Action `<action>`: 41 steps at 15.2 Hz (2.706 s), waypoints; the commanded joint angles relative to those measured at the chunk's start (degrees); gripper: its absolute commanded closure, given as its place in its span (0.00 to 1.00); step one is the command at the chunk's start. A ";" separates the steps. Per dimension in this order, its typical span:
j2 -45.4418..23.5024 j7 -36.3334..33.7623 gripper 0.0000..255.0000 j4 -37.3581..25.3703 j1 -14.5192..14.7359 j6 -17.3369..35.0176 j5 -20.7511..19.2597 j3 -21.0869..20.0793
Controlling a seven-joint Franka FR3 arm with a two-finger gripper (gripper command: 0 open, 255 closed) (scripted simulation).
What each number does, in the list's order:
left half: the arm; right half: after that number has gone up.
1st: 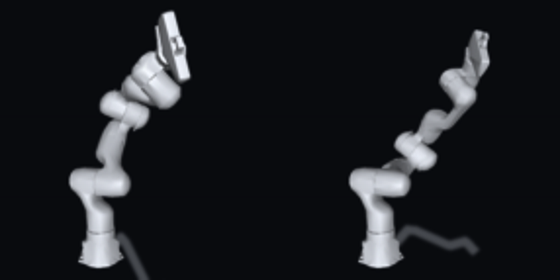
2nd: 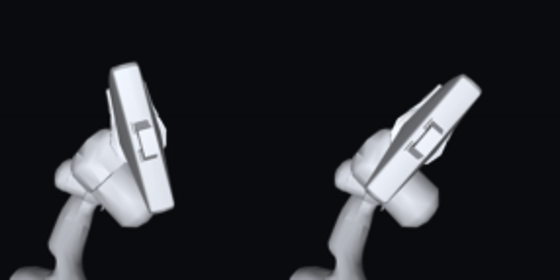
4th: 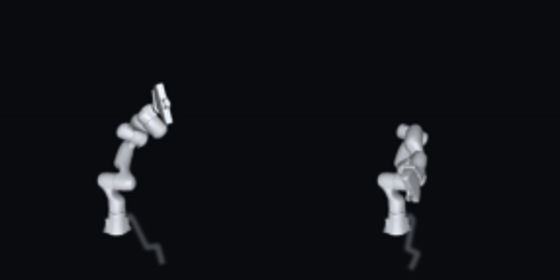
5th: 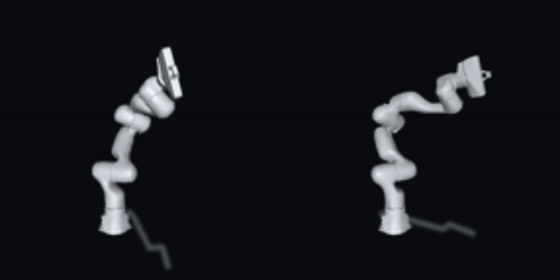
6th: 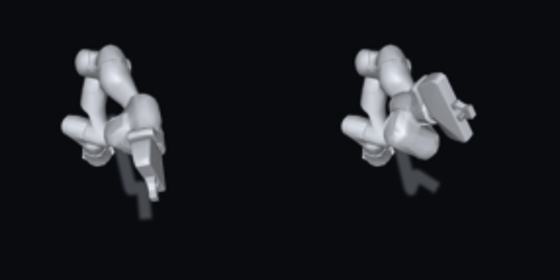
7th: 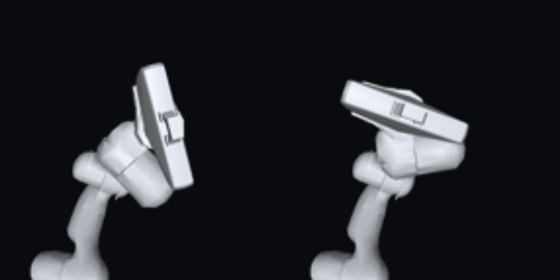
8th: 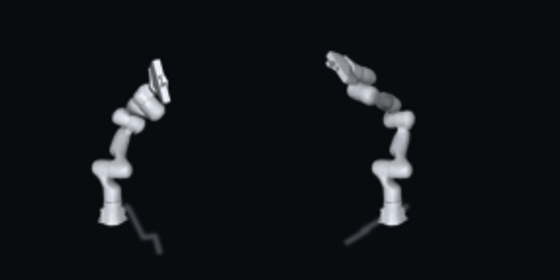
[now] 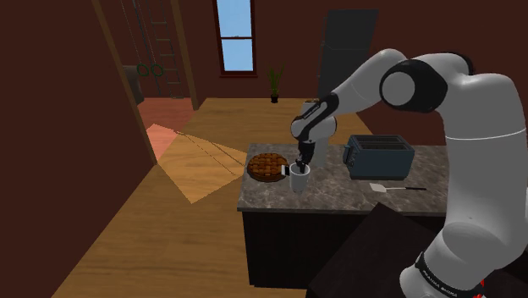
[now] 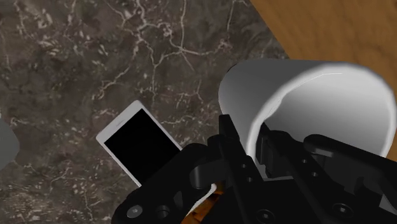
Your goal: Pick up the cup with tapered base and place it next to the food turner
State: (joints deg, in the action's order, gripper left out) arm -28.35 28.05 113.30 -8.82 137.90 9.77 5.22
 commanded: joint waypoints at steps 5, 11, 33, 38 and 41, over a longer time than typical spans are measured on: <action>3.50 -0.62 1.00 0.09 0.25 -3.37 -0.74 0.46; 6.64 -1.29 1.00 -0.41 0.47 -6.97 -1.47 0.82; 21.57 5.64 1.00 9.33 -3.98 -12.59 -4.03 5.12; 26.02 11.18 1.00 14.97 -7.21 -11.66 -5.35 8.13; 28.21 14.64 1.00 17.58 -9.27 -11.36 -6.34 10.13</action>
State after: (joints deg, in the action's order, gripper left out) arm -1.10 41.43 129.88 -17.37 126.50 3.84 14.63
